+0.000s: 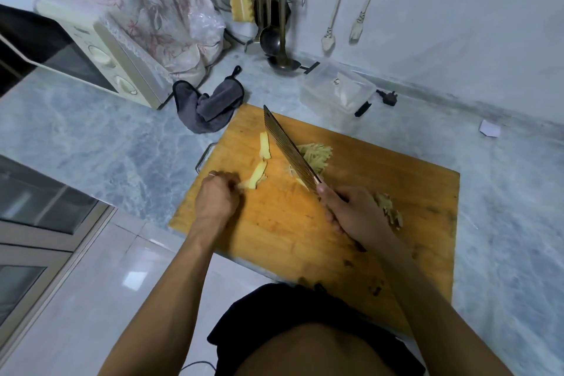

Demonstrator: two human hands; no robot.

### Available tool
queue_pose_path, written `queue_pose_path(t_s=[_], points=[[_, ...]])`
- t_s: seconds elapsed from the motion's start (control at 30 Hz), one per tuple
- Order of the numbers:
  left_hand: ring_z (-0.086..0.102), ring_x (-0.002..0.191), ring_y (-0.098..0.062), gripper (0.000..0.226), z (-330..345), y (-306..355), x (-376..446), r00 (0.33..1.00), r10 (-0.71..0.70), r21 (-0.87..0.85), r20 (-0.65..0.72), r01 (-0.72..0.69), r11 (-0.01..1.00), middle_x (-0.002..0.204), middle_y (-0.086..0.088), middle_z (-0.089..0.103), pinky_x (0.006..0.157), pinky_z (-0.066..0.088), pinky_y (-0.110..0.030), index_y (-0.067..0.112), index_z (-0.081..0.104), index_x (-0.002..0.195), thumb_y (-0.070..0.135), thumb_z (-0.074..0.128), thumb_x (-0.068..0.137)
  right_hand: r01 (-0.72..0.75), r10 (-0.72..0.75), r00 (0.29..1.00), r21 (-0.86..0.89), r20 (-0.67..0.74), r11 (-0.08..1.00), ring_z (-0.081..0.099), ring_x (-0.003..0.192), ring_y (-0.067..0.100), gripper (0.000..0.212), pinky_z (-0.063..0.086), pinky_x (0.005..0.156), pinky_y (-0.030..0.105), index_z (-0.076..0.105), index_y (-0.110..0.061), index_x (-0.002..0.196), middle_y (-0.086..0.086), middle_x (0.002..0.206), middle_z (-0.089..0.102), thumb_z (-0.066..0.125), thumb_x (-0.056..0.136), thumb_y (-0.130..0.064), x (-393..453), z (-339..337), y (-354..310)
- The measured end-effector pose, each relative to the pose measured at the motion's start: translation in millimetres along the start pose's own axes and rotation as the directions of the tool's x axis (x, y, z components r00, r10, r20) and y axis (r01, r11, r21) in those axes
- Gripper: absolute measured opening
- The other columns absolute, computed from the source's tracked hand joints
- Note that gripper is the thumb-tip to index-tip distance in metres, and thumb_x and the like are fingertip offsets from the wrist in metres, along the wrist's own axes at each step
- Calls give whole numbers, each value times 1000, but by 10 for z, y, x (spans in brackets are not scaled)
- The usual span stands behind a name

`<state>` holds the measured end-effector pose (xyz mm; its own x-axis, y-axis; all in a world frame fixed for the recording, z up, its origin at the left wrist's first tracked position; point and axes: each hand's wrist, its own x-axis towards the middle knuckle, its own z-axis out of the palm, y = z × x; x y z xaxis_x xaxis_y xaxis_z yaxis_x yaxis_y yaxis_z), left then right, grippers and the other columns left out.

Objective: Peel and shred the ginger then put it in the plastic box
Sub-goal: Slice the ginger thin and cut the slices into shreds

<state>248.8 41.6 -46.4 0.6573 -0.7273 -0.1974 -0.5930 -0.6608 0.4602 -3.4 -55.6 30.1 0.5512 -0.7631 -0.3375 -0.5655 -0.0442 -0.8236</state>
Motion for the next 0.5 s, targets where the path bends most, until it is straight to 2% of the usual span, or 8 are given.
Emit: queue_pose_path(t_s=[0.07,0.13,0.2,0.3,0.4,0.5], points=[[65,80,-26,7,-14,-31,-35,999,-33,-69,-1,33,997,98,-9,69,70,48,-27,22,71,94,19,68,88,-9,8,1000,13,17,1000,56,47,14,67,48,52,25,65,5,78,9,60,65,48,97,-57,-15,9,16],[66,67,-23,5,-25,-45,-69,997,-72,-103,-1,72,992,89,-6,72,65,51,-27,22,69,93,23,68,88,-31,30,999,40,22,999,56,47,13,66,47,51,26,64,6,77,2,55,62,50,97,-55,-34,-3,41],[67,74,-25,11,-10,-33,-102,995,-86,-83,-41,82,993,93,-6,70,69,52,-28,21,69,95,26,68,86,-46,45,999,45,17,998,56,47,12,62,47,50,26,65,5,78,0,56,63,51,98,-52,-51,-20,67],[61,98,-27,30,59,24,-102,997,-17,-93,-79,10,996,109,-8,62,86,51,-31,17,71,111,27,69,83,-76,76,997,76,11,994,56,47,13,59,45,48,26,66,5,79,0,56,63,52,99,-49,-76,-37,87],[60,98,-29,34,119,113,-20,997,51,-63,-53,-54,997,107,-9,61,87,53,-38,19,71,114,35,71,84,-90,91,996,92,-1,992,56,48,14,57,47,49,28,67,4,79,1,56,63,53,99,-48,-86,-50,88],[63,96,-33,27,120,194,64,998,30,-54,-56,-33,998,107,-13,64,86,53,-39,16,73,112,23,71,86,-84,85,996,95,-5,992,57,50,17,57,50,55,33,67,2,78,2,58,64,53,98,-50,-102,-77,93]])
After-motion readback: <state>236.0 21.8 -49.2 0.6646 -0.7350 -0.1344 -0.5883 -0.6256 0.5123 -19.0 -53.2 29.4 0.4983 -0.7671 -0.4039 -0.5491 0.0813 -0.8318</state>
